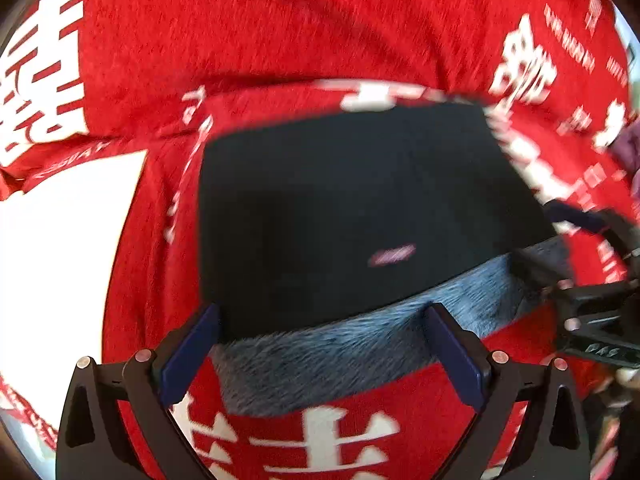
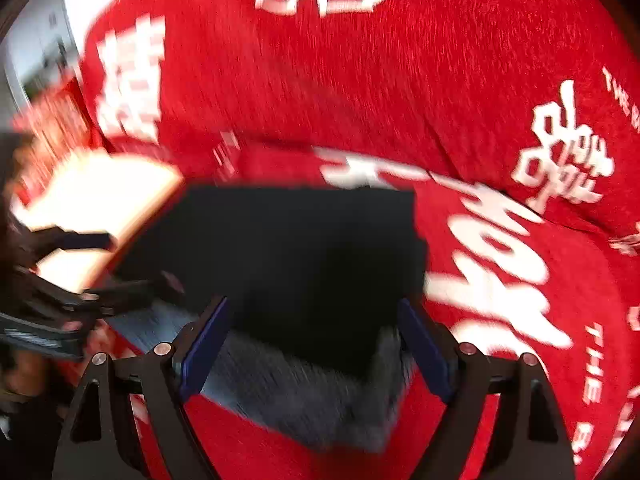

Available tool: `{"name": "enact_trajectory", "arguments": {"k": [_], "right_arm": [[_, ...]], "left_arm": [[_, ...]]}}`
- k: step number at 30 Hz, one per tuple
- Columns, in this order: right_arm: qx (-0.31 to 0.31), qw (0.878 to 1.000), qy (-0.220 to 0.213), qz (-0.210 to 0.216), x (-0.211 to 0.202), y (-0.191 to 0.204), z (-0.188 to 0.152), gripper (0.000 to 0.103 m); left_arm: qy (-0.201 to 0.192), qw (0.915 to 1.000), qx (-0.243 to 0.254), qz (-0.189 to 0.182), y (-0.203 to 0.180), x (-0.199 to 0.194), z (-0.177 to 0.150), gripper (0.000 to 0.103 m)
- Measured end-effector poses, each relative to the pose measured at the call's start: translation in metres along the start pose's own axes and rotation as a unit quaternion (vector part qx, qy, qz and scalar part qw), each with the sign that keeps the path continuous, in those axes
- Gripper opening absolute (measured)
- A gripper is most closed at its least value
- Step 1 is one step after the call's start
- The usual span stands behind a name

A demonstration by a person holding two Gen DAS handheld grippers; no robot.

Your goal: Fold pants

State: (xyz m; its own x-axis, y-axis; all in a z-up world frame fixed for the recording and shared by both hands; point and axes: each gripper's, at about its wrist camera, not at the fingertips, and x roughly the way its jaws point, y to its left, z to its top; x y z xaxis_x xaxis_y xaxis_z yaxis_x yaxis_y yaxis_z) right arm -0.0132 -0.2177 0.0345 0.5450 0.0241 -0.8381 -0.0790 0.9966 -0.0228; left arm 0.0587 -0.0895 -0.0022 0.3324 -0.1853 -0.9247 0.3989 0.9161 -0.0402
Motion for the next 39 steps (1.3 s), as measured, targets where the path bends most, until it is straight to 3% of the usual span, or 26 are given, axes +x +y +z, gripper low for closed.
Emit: {"name": "enact_trajectory", "arguments": {"k": [2,5,9,11,14,17,18,23,28,33,39], "right_arm": [[-0.013,0.999,0.022,-0.025,0.011,0.0,-0.017,0.09],[0.046,0.998,0.033,0.007,0.006,-0.016,-0.026,0.091],[0.049,0.998,-0.035,0.008,-0.022,-0.022,-0.001,0.091],[0.047,0.998,-0.045,0.023,-0.021,-0.015,0.021,0.093],[0.026,0.998,-0.008,0.048,0.015,0.001,0.055,0.095],[0.007,0.997,0.079,0.018,0.062,0.005,0.053,0.097],[0.006,0.997,0.07,0.012,0.061,0.005,0.051,0.097],[0.048,0.998,0.014,0.03,0.008,0.0,0.036,0.098],[0.064,0.997,-0.026,0.018,-0.047,0.0,0.002,0.098],[0.095,0.995,-0.036,0.018,-0.075,-0.002,-0.027,0.098],[0.122,0.992,-0.03,0.015,-0.079,0.007,-0.051,0.099]], "left_arm": [[0.006,1.0,-0.002,0.001,0.003,0.0,-0.006,0.101],[-0.004,0.9995,-0.024,-0.02,0.011,-0.015,-0.002,0.101],[-0.006,0.9994,-0.023,-0.027,0.002,-0.017,0.005,0.101],[-0.002,0.9999,-0.015,-0.007,-0.004,-0.011,0.004,0.101],[0.002,0.9999,-0.014,0.004,-0.008,-0.008,0.004,0.101],[0.0,0.9998,-0.019,-0.008,-0.003,-0.017,0.004,0.101],[-0.005,0.9997,-0.02,-0.012,-0.001,-0.022,0.003,0.101],[-0.015,0.9995,-0.025,-0.014,0.003,-0.032,-0.001,0.101],[-0.022,0.9992,-0.022,-0.024,0.0,-0.043,-0.01,0.101],[-0.033,0.9991,-0.019,-0.02,-0.001,-0.055,-0.018,0.101],[-0.045,0.9986,-0.028,0.003,0.001,-0.061,-0.033,0.101]]}}
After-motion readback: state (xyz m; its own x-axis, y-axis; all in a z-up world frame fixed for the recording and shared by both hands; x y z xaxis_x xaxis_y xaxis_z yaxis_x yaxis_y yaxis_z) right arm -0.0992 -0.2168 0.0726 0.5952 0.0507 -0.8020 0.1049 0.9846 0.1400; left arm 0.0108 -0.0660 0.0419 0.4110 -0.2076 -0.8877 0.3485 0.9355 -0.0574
